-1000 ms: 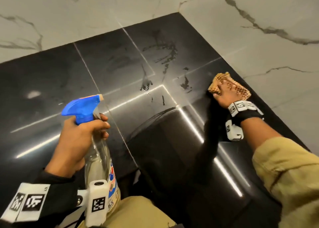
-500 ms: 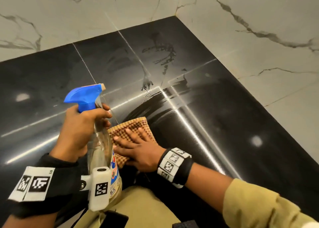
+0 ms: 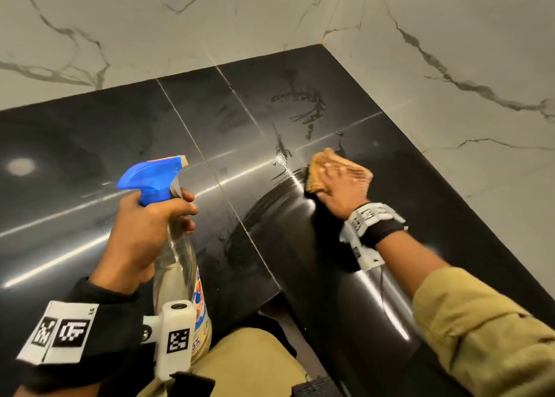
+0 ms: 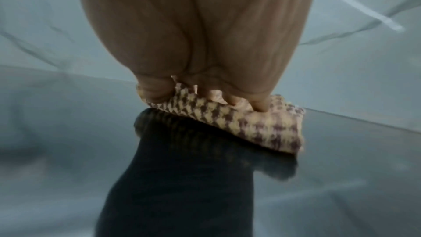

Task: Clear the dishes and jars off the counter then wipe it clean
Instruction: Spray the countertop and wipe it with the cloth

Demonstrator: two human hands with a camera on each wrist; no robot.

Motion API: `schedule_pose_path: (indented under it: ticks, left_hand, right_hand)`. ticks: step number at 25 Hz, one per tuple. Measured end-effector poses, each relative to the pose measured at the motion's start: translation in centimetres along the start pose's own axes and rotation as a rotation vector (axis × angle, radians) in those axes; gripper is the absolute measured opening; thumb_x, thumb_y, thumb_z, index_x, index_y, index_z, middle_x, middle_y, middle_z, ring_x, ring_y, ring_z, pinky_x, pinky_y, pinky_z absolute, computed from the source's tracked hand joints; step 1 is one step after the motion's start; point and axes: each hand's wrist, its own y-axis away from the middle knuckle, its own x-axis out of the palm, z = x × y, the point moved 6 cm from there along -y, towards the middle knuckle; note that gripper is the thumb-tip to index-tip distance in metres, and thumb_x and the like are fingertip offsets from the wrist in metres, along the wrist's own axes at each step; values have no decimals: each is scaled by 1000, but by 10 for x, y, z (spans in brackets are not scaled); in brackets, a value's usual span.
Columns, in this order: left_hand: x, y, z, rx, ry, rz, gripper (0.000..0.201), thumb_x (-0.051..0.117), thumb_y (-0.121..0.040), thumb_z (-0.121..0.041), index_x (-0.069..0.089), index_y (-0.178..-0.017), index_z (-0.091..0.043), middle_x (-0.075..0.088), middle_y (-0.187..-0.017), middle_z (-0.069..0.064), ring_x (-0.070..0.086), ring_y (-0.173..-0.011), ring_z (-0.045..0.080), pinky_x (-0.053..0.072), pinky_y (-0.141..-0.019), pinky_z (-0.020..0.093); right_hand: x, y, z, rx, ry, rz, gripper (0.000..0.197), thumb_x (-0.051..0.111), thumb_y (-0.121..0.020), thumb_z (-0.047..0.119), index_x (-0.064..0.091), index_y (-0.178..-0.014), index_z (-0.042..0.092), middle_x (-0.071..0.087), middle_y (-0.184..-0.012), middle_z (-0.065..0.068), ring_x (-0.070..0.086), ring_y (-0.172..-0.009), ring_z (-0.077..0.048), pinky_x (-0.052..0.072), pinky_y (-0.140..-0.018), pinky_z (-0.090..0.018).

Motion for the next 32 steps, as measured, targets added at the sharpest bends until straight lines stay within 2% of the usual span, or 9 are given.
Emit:
schedule_pose_path:
  ticks: [5, 8, 13, 18, 21, 23, 28, 30, 32]
  left_hand:
    - [9, -7, 3, -25, 21, 65, 12, 60, -80, 11, 60, -91, 7, 59, -81, 9, 53, -62, 20, 50, -50, 24]
    - [7, -10, 1, -20, 8, 78, 10, 61, -80, 10, 60, -89, 6, 60, -82, 10, 55, -60, 20, 51, -50, 23]
    - [-5, -10, 4, -18, -33, 56, 12, 61, -81, 8, 60, -93, 10, 61, -85, 12, 56, -67, 22, 53, -52, 23]
    - [-8, -9, -2, 7, -57, 2, 11, 61, -80, 10, 60, -91, 9, 62, -82, 11, 56, -67, 22, 53, -52, 23]
    - [4, -10, -7, 16, -73, -16, 10, 61, -80, 11, 59, -90, 10, 62, -85, 12, 56, -65, 22, 53, -51, 24]
    - [25, -14, -9, -1, -100, 5, 10, 60, -80, 10, 59, -90, 11, 62, -85, 12, 56, -64, 23, 53, -53, 26]
    - [105, -22, -14, 0, -156, 94, 12, 60, -79, 10, 59, -90, 12, 60, -77, 15, 55, -53, 20, 51, -49, 25]
    - [122, -20, -16, 5, -156, 100, 10, 60, -78, 11, 59, -88, 12, 58, -75, 18, 55, -52, 19, 50, -50, 26]
    - [128, -20, -15, -4, -191, 87, 9, 61, -78, 11, 60, -87, 10, 58, -76, 20, 55, -54, 22, 50, -54, 29]
  right_hand:
    - [38, 100, 189, -539, -57, 138, 79, 52, -87, 61, 27, -151, 22, -3, -162, 3, -11, -148, -27, -16, -112, -54]
    - [45, 114, 197, -528, -93, 123, 74, 52, -87, 61, 38, -145, 18, 1, -162, 4, -9, -148, -25, -17, -113, -55]
    - [25, 62, 91, -218, -60, 35, 86, 32, -84, 65, 7, -155, 22, 5, -162, -6, -1, -149, -27, -6, -117, -58]
    - [-35, -40, -118, 207, -66, -167, 88, 8, -79, 78, 40, -141, 25, 39, -151, -9, 33, -141, -29, 23, -117, -44]
    - [-36, -63, -149, 312, -75, -163, 69, 20, -81, 73, 46, -129, 31, 51, -141, -1, 46, -130, -27, 39, -108, -42]
    - [-40, -49, -87, 141, -137, -213, 48, 48, -81, 49, 52, -125, 30, 53, -135, -9, 48, -125, -32, 41, -104, -45]
    - [3, 50, 104, -596, -182, 82, 80, 72, -77, 33, 35, -147, 19, 36, -151, -10, 20, -144, -32, 3, -116, -55]
    - [30, 72, 118, -700, -73, 188, 81, 69, -82, 31, 26, -150, 27, 28, -157, 1, 10, -148, -28, -8, -113, -60]
    - [28, 51, 87, -680, -46, 85, 72, 65, -83, 35, 33, -147, 32, 32, -155, 3, 17, -147, -26, -1, -115, -62]
